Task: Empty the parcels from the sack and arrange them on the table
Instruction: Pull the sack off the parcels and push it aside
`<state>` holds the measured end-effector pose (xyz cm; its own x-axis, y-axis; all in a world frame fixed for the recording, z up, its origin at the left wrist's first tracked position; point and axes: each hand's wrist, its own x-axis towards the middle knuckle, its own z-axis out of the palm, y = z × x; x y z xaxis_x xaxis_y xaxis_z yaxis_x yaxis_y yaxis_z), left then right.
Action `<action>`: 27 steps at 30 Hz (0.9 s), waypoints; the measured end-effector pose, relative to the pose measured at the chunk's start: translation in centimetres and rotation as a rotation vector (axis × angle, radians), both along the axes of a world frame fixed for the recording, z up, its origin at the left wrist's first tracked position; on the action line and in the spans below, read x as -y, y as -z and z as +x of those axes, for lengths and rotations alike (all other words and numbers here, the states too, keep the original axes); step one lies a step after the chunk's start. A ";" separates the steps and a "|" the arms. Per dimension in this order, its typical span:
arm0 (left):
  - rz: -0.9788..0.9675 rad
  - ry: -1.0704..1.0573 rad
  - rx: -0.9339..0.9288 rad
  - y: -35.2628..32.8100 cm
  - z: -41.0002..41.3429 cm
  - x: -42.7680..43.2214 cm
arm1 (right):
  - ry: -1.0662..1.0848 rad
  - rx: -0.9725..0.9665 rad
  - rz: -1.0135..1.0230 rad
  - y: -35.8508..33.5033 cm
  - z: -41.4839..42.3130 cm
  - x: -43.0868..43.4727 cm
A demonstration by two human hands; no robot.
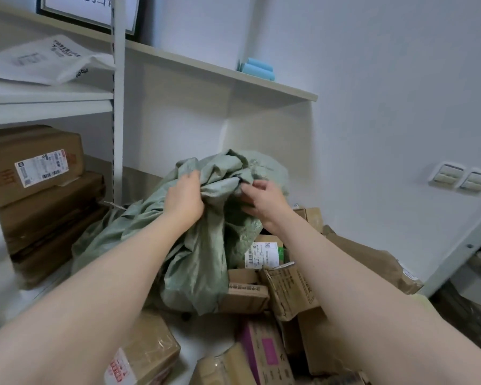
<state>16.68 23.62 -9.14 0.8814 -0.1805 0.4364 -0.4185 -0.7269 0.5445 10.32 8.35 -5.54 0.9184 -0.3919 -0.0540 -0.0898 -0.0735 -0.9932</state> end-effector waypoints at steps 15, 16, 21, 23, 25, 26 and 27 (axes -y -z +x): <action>-0.130 -0.044 -0.058 5.3 3.4 -1.5 | 0.019 -0.694 -0.135 8.7 4.3 0.4; -0.132 -0.037 -0.056 5.4 3.8 -1.7 | 0.019 -0.688 -0.113 9.1 4.7 0.3; -0.077 0.004 -0.094 6.3 4.7 -2.5 | 0.151 -0.476 0.213 9.3 7.1 -0.5; -0.036 0.008 -0.116 6.8 4.7 -2.6 | 0.195 -0.378 0.326 9.1 7.5 -0.5; -0.009 -0.003 -0.141 7.4 4.5 -2.5 | 0.243 -0.313 0.322 8.7 6.9 -0.5; 0.001 -0.019 -0.146 7.6 4.4 -2.5 | 0.253 -0.281 0.326 8.7 6.6 -0.3; 0.009 -0.033 -0.146 7.6 4.2 -2.4 | 0.258 -0.252 0.346 8.7 6.3 0.0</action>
<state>20.85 26.00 -16.78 0.9409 -0.1534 0.3018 -0.3110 -0.7439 0.5915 16.60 8.39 -14.19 0.7358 -0.5241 -0.4289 -0.3023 0.3126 -0.9005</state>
